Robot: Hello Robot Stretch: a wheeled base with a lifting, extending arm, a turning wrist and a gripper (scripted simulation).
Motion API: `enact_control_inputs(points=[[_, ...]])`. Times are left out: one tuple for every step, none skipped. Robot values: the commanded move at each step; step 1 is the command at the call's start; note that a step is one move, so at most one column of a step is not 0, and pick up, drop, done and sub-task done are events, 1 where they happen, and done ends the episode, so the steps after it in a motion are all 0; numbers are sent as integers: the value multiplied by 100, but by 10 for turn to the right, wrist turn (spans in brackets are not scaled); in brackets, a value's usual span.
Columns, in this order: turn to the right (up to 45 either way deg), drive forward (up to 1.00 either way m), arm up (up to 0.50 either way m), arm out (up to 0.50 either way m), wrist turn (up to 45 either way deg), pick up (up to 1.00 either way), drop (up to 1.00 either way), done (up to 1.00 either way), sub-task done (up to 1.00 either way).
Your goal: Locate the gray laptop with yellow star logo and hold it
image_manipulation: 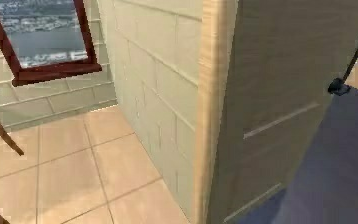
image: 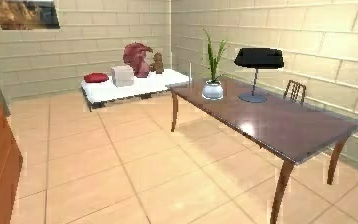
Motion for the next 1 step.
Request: enact_control_inputs(points=[[-330,0,0,0,0,0,0,0,0]])
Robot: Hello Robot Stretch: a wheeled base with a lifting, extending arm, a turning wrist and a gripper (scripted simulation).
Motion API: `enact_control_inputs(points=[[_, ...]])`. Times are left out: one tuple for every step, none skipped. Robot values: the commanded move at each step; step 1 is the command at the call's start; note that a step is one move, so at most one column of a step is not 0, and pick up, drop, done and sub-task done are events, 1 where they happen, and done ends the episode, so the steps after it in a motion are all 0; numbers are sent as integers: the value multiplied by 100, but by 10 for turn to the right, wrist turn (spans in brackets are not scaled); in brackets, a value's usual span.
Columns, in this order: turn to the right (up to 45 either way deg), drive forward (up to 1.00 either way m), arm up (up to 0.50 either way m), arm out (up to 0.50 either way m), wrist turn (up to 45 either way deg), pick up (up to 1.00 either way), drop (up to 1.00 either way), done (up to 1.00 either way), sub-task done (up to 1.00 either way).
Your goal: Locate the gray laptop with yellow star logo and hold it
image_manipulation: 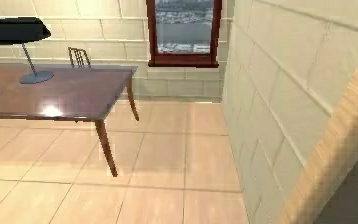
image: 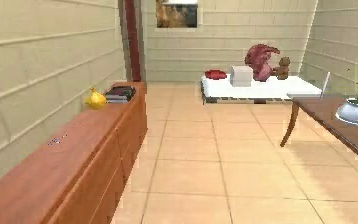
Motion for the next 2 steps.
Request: enact_control_inputs(points=[[0,100,0,0,0,0,0,0,0],[0,100,0,0,0,0,0,0,0]])
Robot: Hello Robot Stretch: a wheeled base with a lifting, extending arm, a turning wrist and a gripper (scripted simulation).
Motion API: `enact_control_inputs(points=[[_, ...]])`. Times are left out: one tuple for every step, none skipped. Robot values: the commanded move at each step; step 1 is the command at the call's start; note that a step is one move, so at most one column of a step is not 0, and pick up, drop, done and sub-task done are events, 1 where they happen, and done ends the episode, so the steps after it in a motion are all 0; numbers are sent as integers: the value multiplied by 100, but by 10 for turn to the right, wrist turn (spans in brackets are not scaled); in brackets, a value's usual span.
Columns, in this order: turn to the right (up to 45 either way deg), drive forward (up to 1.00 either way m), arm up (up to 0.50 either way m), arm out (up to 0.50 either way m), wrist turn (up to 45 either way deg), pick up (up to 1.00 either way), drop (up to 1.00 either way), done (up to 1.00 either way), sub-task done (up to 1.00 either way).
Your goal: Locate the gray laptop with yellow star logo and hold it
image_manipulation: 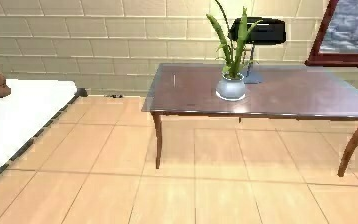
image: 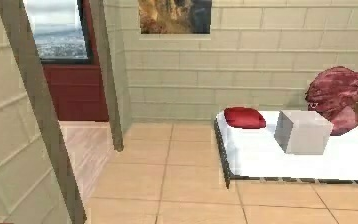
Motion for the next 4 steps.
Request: enact_control_inputs(points=[[0,75,0,0,0,0,0,0,0],[-330,0,0,0,0,0,0,0,0],[0,85,0,0,0,0,0,0,0],[-390,0,0,0,0,0,0,0,0]])
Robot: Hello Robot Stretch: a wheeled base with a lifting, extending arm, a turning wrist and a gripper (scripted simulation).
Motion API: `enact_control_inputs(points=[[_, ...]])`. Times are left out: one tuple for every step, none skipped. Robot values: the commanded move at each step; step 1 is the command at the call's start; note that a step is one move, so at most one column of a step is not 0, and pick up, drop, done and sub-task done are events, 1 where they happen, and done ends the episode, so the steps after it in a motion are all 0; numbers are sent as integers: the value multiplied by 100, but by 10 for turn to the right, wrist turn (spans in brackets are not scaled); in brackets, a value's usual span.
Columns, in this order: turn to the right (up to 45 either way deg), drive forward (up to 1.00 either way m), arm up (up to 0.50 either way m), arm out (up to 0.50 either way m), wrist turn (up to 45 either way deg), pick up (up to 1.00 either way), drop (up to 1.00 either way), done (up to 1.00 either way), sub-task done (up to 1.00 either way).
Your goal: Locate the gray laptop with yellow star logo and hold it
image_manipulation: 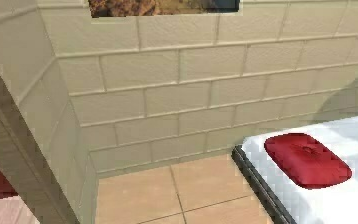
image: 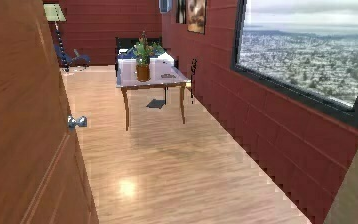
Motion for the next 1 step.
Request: enact_control_inputs(points=[[0,5,0,0,0,0,0,0,0]])
